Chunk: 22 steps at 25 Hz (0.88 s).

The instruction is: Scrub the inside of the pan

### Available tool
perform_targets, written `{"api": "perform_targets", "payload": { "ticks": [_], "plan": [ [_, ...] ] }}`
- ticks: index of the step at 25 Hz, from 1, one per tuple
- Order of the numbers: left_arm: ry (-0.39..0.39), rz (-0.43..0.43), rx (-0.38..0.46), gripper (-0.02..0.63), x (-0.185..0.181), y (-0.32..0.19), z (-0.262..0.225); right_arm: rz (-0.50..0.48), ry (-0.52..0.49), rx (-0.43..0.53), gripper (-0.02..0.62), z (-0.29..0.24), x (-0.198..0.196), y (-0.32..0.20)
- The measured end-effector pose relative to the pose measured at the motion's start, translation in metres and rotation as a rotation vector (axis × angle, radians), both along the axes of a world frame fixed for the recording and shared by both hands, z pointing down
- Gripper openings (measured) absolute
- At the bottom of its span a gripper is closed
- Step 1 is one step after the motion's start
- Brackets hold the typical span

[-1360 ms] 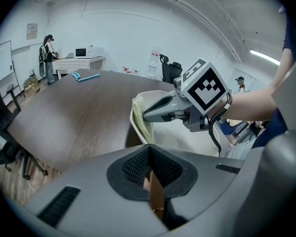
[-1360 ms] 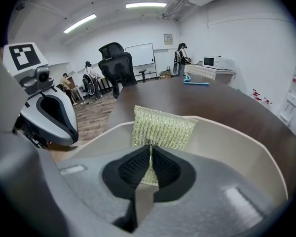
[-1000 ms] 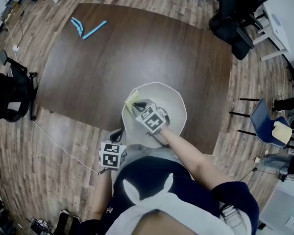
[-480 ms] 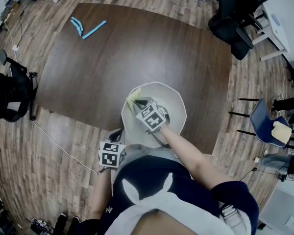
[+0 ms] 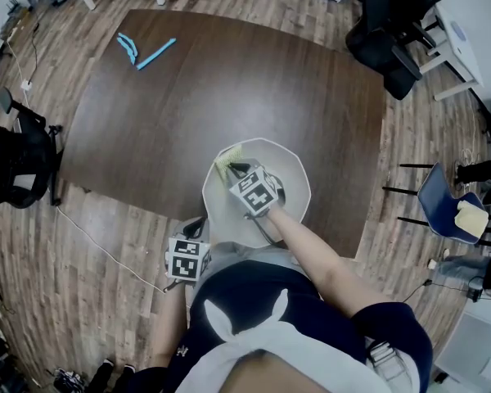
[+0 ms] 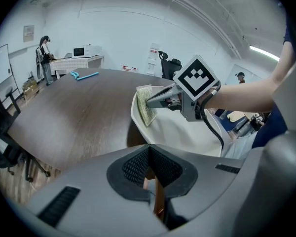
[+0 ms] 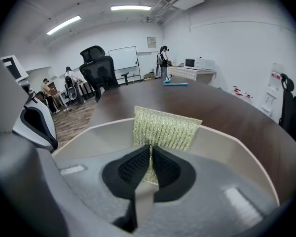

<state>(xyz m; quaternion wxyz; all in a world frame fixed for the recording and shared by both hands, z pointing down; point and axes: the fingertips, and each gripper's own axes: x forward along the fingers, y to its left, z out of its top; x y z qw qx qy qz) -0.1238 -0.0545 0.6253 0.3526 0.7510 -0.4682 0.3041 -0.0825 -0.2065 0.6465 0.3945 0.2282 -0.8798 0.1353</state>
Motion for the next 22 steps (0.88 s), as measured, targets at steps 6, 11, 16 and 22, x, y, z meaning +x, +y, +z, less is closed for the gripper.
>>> {"api": "perform_targets", "payload": {
  "ticks": [6,11,16,22],
  "plan": [
    [-0.01,0.014,-0.005,0.003,0.001,0.0,-0.004,0.048,-0.01,-0.012,0.017,0.002,0.007,-0.006],
    [-0.021,0.037,-0.01,0.002,0.002,0.001,-0.007,0.069,0.003,-0.001,0.017,0.002,0.014,-0.013],
    [-0.023,0.049,-0.008,0.002,0.002,0.001,-0.006,0.099,0.017,0.003,0.017,0.006,0.022,-0.019],
    [-0.021,0.056,0.004,0.002,0.003,-0.002,-0.008,0.13,0.042,0.013,0.017,0.008,0.033,-0.025]
  ]
}}
